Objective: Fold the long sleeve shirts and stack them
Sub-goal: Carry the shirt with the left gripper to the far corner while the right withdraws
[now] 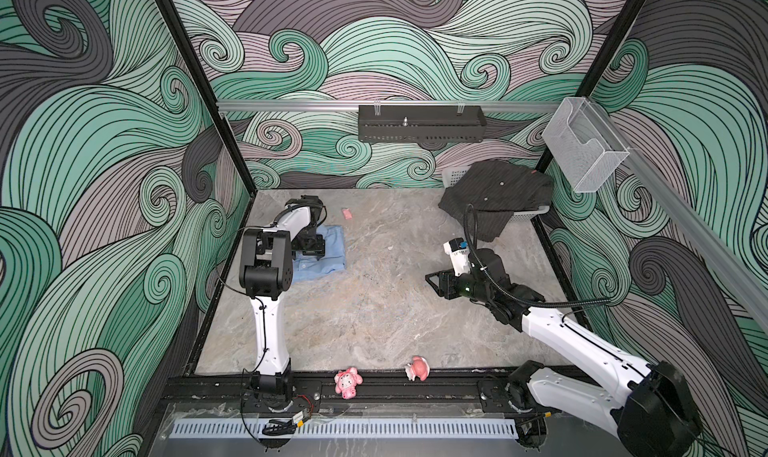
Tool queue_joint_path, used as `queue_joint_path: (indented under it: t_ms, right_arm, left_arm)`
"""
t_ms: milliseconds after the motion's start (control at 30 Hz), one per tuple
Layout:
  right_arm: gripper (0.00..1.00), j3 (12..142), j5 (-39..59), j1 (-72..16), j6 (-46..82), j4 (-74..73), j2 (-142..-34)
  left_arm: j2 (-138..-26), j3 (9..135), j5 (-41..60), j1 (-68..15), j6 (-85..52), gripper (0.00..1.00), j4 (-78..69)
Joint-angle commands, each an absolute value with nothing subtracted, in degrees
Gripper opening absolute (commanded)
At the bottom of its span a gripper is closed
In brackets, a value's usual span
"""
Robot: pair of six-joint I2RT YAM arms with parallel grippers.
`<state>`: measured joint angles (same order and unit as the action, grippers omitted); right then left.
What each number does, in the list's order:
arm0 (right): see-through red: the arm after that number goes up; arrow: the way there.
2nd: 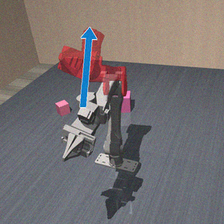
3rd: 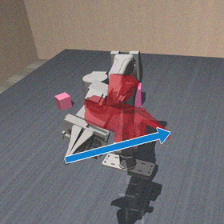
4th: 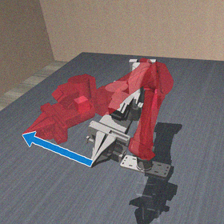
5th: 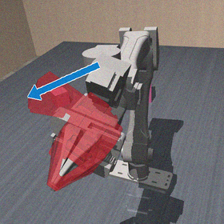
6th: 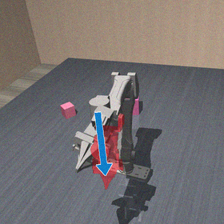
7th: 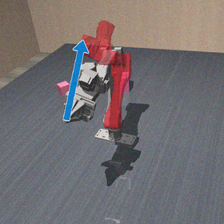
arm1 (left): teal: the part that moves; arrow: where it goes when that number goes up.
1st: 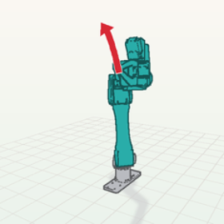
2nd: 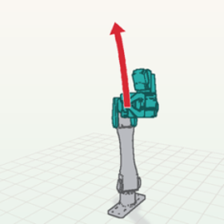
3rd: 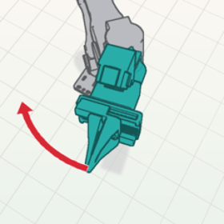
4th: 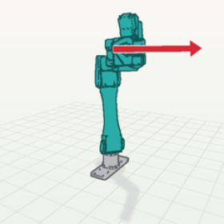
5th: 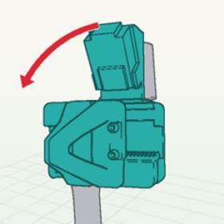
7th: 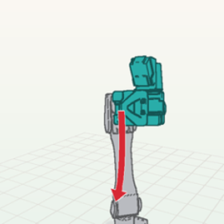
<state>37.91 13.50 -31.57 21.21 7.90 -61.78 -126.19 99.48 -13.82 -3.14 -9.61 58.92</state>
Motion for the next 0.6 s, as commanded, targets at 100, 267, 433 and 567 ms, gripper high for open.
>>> queue_joint_path:
  t_ms: [100,267,433,567]
  right_arm:
    - [0.56,41.28,15.59,-30.70,19.71,5.83,-63.82]
    - [0.56,42.56,16.82,-29.72,19.18,4.66,-66.95]
    - [0.56,43.04,18.02,-28.70,18.92,2.84,-70.02]
    - [0.57,43.97,19.11,-27.89,18.30,2.44,-73.19]
  left_arm:
    - [-136.28,110.25,-19.49,0.56,-0.82,0.78,60.04]
    - [-145.18,124.48,-18.81,1.73,3.45,0.79,59.92]
    - [-154.09,140.64,-21.41,2.72,8.72,0.79,60.22]
    - [-155.47,145.30,-20.61,3.15,13.71,0.80,54.33]
